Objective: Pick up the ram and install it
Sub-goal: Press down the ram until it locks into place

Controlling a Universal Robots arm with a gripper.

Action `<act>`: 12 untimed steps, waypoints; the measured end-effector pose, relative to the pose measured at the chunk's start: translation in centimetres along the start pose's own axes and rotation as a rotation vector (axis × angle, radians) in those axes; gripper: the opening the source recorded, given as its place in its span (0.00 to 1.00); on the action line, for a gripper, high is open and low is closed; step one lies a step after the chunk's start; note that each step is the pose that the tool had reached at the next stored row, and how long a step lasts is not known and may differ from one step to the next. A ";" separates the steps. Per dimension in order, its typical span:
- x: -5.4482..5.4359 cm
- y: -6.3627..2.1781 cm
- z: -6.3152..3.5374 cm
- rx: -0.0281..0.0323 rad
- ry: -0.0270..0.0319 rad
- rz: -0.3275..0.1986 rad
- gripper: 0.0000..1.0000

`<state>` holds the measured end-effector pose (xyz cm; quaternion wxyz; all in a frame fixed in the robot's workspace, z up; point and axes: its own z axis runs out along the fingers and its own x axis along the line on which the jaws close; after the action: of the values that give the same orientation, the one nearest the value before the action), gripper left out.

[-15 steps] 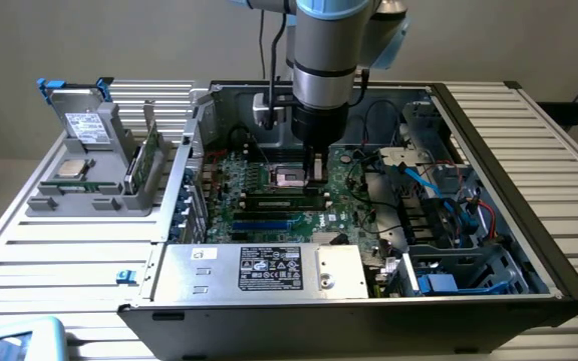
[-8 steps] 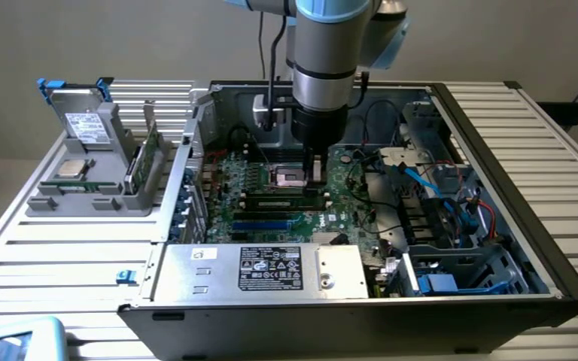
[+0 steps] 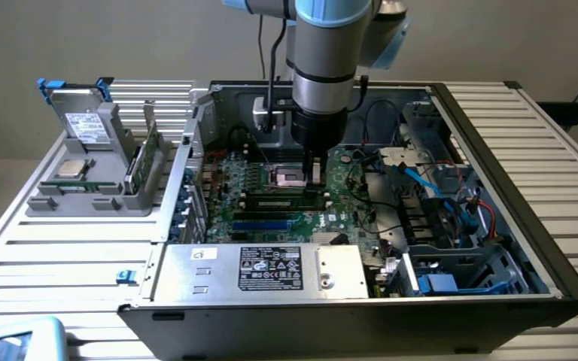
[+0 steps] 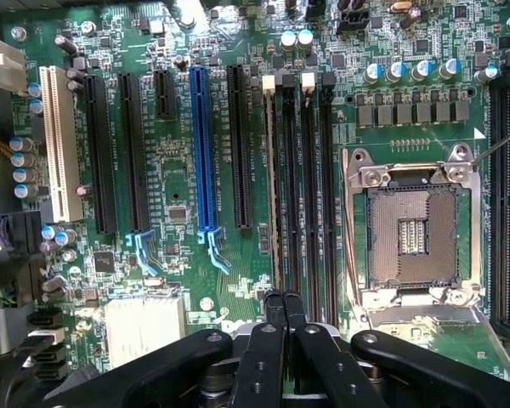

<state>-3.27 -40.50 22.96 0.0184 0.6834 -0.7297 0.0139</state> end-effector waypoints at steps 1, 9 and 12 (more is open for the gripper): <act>0.0 0.00 0.04 -0.0001 0.0003 0.000 0.11; 0.1 -0.01 0.15 0.0000 0.0001 0.000 0.11; 0.1 -0.01 0.18 0.0000 0.0001 0.000 0.11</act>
<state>-3.27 -40.65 22.79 0.0185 0.6834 -0.7297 0.0140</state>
